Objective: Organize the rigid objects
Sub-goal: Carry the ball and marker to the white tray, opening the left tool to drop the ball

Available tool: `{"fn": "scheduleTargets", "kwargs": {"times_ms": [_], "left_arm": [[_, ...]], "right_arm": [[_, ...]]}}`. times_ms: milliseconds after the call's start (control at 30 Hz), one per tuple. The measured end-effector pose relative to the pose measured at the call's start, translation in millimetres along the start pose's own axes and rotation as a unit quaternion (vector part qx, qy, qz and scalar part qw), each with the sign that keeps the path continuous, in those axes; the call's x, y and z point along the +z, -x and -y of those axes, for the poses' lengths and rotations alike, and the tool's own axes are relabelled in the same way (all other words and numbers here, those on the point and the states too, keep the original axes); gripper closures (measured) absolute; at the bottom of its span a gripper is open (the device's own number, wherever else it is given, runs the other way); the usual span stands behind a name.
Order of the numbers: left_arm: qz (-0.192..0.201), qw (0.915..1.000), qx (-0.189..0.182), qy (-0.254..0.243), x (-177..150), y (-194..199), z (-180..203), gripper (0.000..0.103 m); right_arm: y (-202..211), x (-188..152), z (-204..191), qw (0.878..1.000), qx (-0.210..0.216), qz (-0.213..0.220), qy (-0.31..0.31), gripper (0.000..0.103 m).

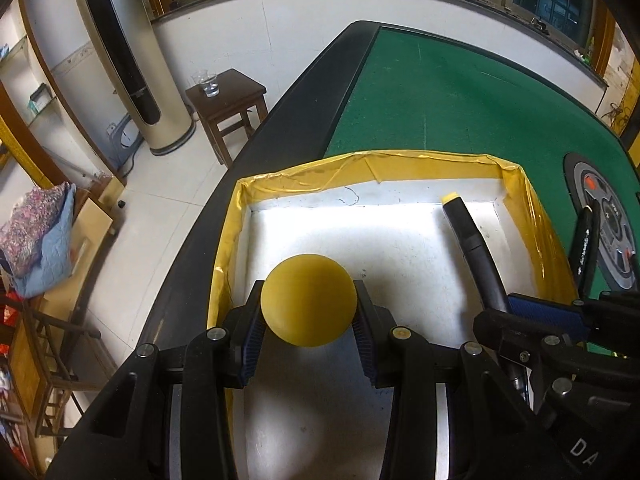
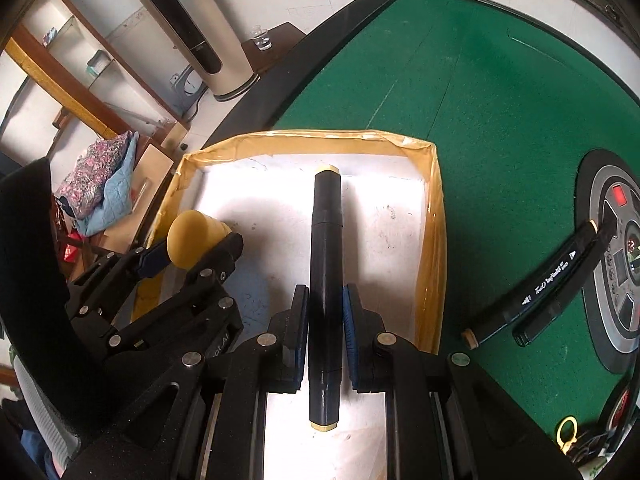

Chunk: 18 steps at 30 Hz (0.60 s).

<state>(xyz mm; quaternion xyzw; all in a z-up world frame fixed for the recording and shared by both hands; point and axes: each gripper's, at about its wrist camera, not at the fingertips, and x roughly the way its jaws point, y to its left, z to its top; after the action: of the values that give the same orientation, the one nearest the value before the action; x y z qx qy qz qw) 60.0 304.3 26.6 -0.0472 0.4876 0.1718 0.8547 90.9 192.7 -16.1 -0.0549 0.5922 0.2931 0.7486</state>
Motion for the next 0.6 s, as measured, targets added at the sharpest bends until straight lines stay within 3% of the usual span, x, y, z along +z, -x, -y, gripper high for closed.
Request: {"fn": "scheduleTargets", "kwargs": {"times_ms": [600], "left_arm": [[0.007,0.9998,0.014,0.009,4,-2,-4,0.064]], "right_arm": [[-6,11,3,1.0,0.002,-0.005,-0.006,0.085]]}}
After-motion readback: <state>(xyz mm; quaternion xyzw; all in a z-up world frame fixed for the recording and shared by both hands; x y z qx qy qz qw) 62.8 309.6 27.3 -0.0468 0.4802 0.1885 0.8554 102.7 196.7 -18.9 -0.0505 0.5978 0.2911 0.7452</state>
